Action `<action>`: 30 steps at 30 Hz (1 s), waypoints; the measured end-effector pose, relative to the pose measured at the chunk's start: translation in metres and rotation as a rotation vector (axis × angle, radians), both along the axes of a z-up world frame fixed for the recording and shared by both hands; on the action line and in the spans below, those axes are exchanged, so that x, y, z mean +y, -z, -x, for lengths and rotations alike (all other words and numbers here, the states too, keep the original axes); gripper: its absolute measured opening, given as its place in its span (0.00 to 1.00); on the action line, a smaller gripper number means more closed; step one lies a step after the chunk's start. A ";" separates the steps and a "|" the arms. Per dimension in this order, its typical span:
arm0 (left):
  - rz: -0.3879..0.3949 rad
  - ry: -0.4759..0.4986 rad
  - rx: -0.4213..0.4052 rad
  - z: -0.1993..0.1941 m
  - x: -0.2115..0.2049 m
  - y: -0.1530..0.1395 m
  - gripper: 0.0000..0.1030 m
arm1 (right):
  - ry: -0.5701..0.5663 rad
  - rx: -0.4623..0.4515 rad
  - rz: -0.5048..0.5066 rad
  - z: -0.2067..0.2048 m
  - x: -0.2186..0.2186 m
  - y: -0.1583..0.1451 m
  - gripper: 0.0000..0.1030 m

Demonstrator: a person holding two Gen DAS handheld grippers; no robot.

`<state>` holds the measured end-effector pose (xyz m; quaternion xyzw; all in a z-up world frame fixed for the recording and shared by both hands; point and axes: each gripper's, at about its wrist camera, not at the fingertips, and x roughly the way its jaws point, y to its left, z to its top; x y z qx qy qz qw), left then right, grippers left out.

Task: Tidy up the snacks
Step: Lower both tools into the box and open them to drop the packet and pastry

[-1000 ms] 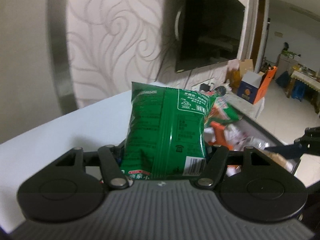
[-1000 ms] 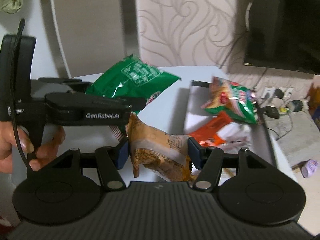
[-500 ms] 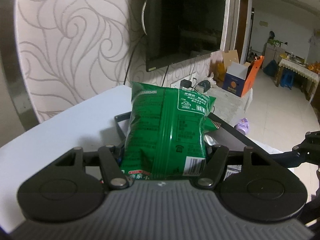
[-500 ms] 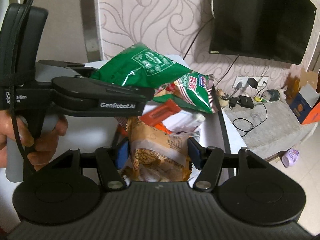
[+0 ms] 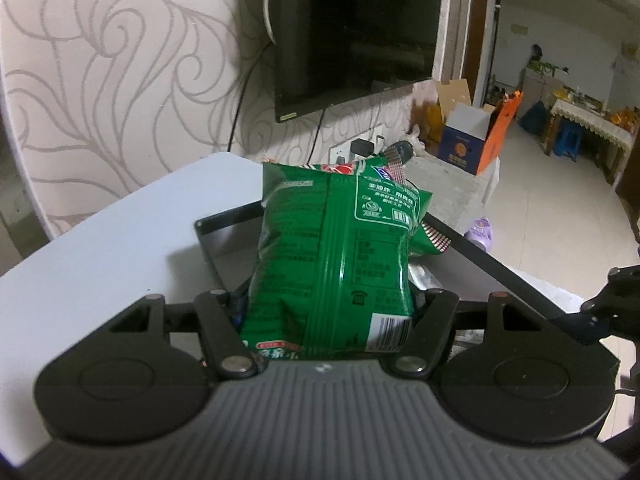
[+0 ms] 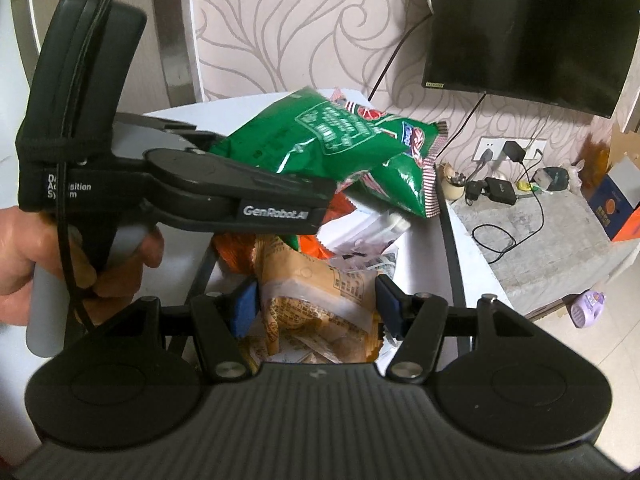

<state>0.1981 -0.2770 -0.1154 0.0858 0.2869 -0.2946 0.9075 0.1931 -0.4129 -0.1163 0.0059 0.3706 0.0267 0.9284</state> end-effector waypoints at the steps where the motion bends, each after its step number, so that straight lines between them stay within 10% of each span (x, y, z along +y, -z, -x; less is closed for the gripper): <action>1: -0.003 0.002 0.000 0.000 -0.001 0.000 0.68 | -0.004 0.005 0.001 -0.001 0.000 0.002 0.65; 11: -0.014 0.030 -0.052 0.016 0.000 -0.002 0.83 | -0.015 0.009 0.020 -0.005 0.005 0.003 0.66; 30: 0.013 0.054 -0.078 0.042 0.026 -0.016 0.84 | 0.016 -0.081 0.016 0.027 0.008 -0.019 0.80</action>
